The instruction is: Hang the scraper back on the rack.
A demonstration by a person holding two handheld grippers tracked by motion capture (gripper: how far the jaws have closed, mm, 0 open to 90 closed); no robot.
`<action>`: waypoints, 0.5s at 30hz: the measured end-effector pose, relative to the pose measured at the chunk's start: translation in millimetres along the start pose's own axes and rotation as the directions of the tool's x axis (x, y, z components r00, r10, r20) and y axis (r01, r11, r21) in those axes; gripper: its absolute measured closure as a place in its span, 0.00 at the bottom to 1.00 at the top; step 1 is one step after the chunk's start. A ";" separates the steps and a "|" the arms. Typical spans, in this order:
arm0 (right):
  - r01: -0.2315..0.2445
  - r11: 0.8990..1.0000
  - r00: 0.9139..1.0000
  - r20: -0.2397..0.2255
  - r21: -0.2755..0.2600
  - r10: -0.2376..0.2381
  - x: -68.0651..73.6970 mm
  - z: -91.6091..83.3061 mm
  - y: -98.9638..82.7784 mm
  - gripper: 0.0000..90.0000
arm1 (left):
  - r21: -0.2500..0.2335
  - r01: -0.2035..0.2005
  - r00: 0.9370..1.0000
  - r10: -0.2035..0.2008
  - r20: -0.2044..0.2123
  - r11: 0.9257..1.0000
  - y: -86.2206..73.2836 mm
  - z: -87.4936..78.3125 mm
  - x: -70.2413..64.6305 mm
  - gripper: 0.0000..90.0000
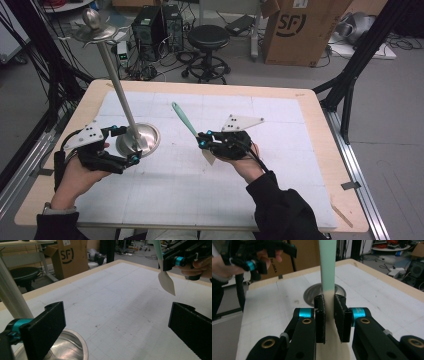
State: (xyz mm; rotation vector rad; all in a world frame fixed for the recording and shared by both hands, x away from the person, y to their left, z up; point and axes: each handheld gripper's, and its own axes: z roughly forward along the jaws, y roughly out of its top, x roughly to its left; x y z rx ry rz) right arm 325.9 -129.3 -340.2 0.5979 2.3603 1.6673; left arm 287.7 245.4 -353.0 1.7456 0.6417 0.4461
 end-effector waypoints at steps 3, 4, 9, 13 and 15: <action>-0.009 1.000 1.000 0.001 -0.022 0.009 -0.7 7.2 8.7 0.89 | -0.004 0.003 1.000 -0.003 -0.008 1.000 -0.6 -3.3 -0.2 0.02; -0.010 0.999 1.000 -0.001 -0.033 0.010 -0.7 9.3 11.9 0.89 | -0.005 0.001 1.000 -0.001 -0.009 1.000 -0.5 -4.6 -0.1 0.02; -0.008 0.998 1.000 -0.029 -0.057 0.006 1.2 18.6 29.9 0.89 | -0.016 0.003 1.000 -0.004 -0.016 1.000 -0.4 -11.0 0.3 0.02; 0.001 0.997 0.999 -0.032 -0.082 -0.003 4.0 25.5 44.0 0.89 | -0.026 0.008 1.000 -0.009 -0.022 1.000 -0.4 -16.0 1.0 0.02; 0.010 0.996 0.999 -0.032 -0.090 -0.013 3.9 29.7 51.0 0.89 | -0.031 0.009 1.000 -0.010 -0.024 0.999 -0.3 -17.7 1.0 0.02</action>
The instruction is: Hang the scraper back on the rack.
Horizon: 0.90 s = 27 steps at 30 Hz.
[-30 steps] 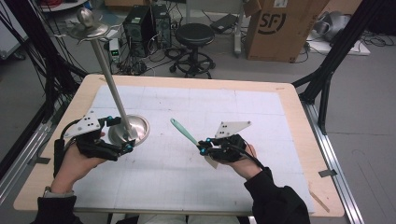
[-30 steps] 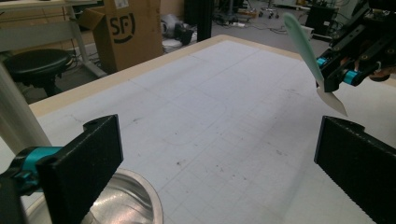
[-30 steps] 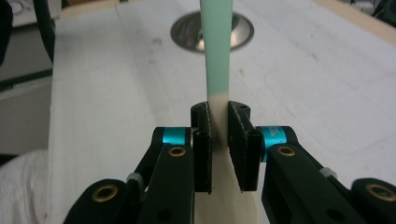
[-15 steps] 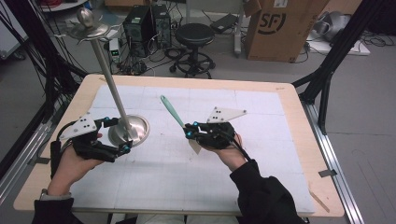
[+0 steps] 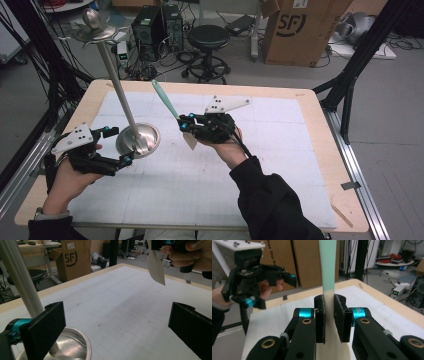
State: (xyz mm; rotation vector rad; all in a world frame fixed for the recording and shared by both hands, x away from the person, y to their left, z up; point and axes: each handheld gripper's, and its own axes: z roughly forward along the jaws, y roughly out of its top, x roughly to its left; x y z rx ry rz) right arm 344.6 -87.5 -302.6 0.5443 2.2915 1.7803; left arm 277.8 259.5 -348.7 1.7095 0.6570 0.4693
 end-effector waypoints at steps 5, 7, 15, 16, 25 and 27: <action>0.016 0.999 1.000 0.005 -0.029 -0.016 -0.7 10.6 16.4 0.89 | -0.001 0.002 1.000 -0.002 0.000 1.000 -0.4 -1.6 -0.5 0.02; 0.023 0.999 1.000 0.010 -0.047 -0.022 -1.5 14.6 22.9 0.89 | 0.000 0.002 1.000 -0.002 0.000 1.000 -1.0 -1.5 -0.5 0.02; 0.044 0.994 0.999 0.025 -0.105 -0.041 -1.0 28.0 48.8 0.89 | -0.002 0.009 1.000 -0.009 -0.002 1.000 -2.2 -3.9 -0.4 0.02; 0.045 0.993 0.999 0.033 -0.112 -0.041 -0.2 28.9 51.3 0.89 | -0.002 0.008 1.000 -0.008 -0.003 1.000 -2.3 -4.5 -0.3 0.02; 0.101 0.984 0.994 0.066 -0.146 -0.092 9.7 40.9 65.3 0.89 | -0.011 0.014 1.000 -0.014 -0.011 1.000 -2.3 -10.0 0.4 0.02; 0.103 0.983 0.993 0.075 -0.153 -0.092 10.1 42.8 66.4 0.89 | -0.012 0.015 1.000 -0.015 -0.010 1.000 -2.3 -10.7 0.4 0.02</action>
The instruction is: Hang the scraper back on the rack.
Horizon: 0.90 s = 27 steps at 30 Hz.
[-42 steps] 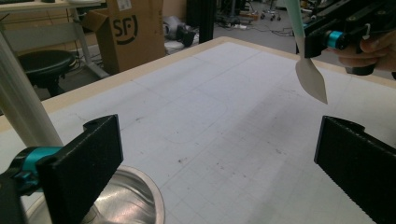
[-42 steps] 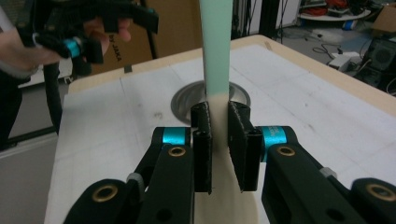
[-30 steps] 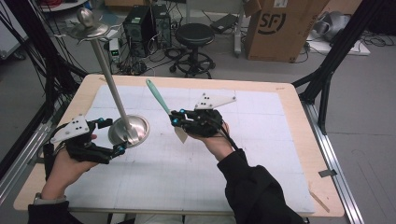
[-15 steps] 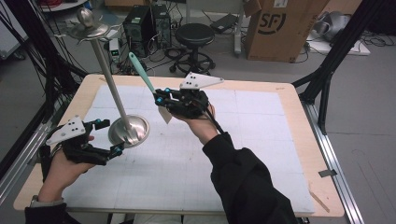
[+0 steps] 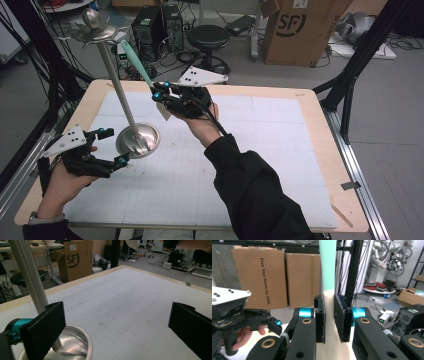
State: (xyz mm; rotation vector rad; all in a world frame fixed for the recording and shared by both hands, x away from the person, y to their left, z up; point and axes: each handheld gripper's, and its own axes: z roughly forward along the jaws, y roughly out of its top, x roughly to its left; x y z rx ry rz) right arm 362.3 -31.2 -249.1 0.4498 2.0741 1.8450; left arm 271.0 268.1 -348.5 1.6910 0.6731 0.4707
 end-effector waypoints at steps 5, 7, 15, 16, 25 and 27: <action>-0.001 1.000 1.000 0.005 -0.004 0.001 -1.3 3.9 -0.6 0.89 | -0.003 0.000 1.000 0.000 -0.004 1.000 -0.3 -0.8 0.2 0.02; -0.002 1.000 1.000 0.005 -0.007 0.002 -1.0 5.0 -1.1 0.89 | -0.002 -0.001 1.000 0.001 -0.003 1.000 -0.5 -1.1 0.5 0.02; -0.011 1.000 1.000 -0.002 -0.015 0.011 0.8 8.3 -0.1 0.89 | 0.000 0.002 1.000 -0.002 -0.001 1.000 -0.9 -0.7 0.7 0.02; -0.014 1.000 1.000 0.002 -0.013 0.014 1.1 9.3 0.0 0.89 | -0.001 0.003 1.000 -0.003 0.001 1.000 -0.8 -0.5 0.5 0.02; -0.014 1.000 1.000 0.008 -0.009 0.014 2.7 16.6 -1.6 0.89 | -0.003 0.001 1.000 -0.001 0.000 1.000 -0.7 -1.9 0.7 0.02; -0.014 1.000 1.000 0.012 -0.007 0.014 3.2 18.3 -2.2 0.89 | -0.006 0.002 1.000 -0.002 -0.002 1.000 -0.5 -2.4 0.7 0.02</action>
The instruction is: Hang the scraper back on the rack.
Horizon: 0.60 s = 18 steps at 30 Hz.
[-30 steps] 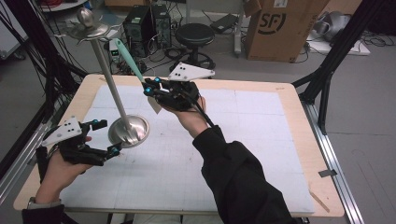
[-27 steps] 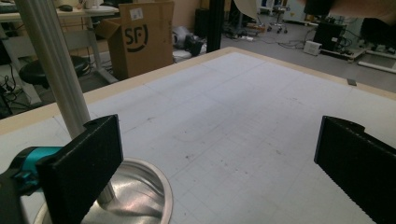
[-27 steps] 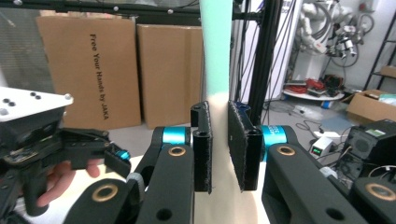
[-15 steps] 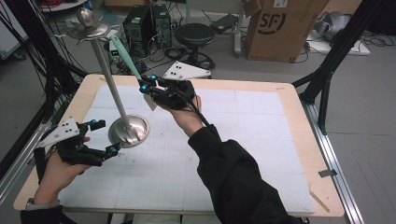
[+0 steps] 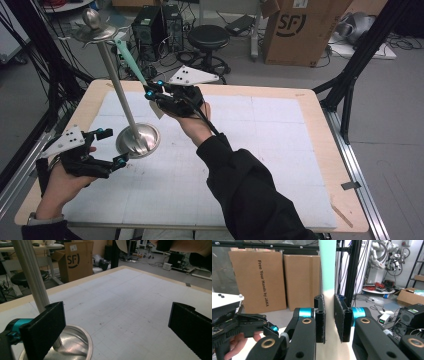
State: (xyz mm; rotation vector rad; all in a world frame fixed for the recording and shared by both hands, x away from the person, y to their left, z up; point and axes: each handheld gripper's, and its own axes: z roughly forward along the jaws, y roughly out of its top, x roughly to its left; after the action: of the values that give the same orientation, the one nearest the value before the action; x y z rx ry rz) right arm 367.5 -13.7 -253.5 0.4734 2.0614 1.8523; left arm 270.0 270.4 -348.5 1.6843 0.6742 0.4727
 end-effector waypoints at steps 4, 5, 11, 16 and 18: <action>0.002 1.000 1.000 0.004 0.004 -0.002 -0.1 3.1 -1.5 0.89 | -0.003 0.003 1.000 -0.003 0.000 1.000 0.1 -0.5 0.1 0.02; 0.000 1.000 1.000 0.005 0.005 0.000 -0.1 3.8 -2.0 0.89 | -0.002 0.002 1.000 -0.002 0.000 1.000 0.1 -0.8 0.1 0.02; -0.001 1.000 1.000 0.003 0.008 0.001 0.6 7.0 -3.9 0.89 | -0.001 0.003 1.000 -0.003 -0.001 1.000 -0.8 -0.3 0.4 0.02; 0.000 1.000 1.000 -0.007 0.008 0.000 1.0 8.4 -5.2 0.72 | -0.001 0.006 1.000 -0.006 -0.001 1.000 -1.3 0.0 0.9 0.02; 0.007 1.000 1.000 -0.012 0.008 -0.007 0.7 7.1 -5.4 0.65 | 0.002 0.004 1.000 -0.004 0.001 1.000 -1.7 0.3 0.8 0.02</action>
State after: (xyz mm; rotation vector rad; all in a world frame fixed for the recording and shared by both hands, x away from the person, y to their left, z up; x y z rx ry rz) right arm 370.0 -7.7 -259.6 0.4569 2.0765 1.8480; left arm 270.5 270.9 -350.3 1.6847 0.6775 0.4687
